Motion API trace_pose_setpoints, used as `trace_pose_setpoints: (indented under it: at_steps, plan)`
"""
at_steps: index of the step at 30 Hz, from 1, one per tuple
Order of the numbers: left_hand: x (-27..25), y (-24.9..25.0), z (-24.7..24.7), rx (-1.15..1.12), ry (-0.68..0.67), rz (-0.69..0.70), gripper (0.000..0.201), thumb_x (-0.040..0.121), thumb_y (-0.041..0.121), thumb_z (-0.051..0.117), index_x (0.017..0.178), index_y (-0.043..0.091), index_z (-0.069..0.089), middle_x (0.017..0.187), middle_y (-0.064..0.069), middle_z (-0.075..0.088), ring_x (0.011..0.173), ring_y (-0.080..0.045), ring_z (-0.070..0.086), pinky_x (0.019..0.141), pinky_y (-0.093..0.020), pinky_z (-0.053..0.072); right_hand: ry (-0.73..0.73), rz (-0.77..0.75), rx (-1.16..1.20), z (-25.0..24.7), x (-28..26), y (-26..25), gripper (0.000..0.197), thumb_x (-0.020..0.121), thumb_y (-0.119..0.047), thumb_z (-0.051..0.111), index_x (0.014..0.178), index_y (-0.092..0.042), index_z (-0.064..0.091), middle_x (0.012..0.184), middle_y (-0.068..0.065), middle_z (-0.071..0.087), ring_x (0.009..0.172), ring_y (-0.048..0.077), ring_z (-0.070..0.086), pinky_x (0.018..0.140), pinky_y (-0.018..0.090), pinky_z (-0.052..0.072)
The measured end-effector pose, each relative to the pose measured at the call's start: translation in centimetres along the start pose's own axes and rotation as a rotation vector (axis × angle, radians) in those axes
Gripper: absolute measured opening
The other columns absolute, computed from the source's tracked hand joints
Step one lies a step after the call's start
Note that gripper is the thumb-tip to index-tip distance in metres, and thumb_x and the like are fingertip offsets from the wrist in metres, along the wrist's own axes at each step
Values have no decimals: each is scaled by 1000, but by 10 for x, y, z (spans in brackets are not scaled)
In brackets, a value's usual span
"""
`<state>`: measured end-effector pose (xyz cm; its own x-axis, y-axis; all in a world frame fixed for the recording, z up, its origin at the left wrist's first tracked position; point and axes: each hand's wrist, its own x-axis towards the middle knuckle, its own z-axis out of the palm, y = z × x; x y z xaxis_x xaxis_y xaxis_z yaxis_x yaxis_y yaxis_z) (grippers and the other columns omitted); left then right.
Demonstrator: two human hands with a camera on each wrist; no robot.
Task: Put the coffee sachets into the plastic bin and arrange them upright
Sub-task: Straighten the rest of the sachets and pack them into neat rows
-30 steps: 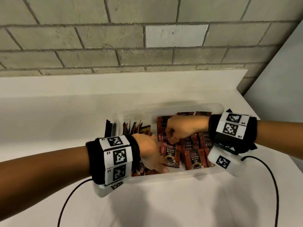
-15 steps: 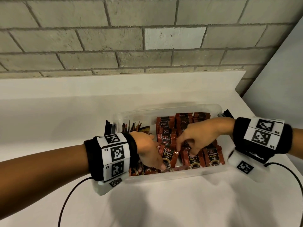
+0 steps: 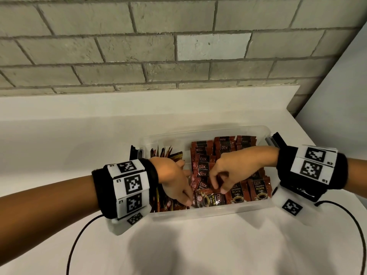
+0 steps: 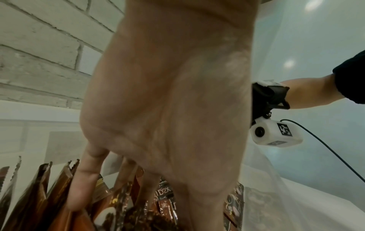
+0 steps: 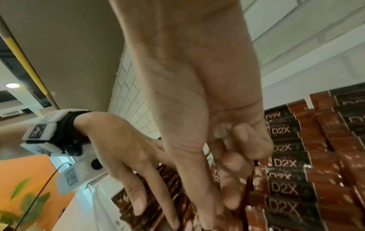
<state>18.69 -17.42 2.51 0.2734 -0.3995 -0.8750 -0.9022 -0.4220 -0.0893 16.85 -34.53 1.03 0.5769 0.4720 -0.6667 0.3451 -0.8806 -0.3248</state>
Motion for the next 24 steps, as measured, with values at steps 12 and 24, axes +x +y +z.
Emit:
trace_pose_setpoints:
  at_steps: [12,24]
  plan:
    - [12,-2,4,7,10,-24,50,95,60,25,143,47,27,159,6,3,143,-30,-18,115,-57,1,63,118,-159,8,18,-11,28,86,-33,67,103,-10,67,72,-9,50,63,9,48,50,17,34]
    - [14,-3,8,11,41,-9,49,95,61,26,143,51,24,159,7,2,143,-30,-20,113,-57,-4,24,144,-42,2,19,-7,18,84,-26,69,95,-11,68,79,-5,63,69,5,53,54,13,35]
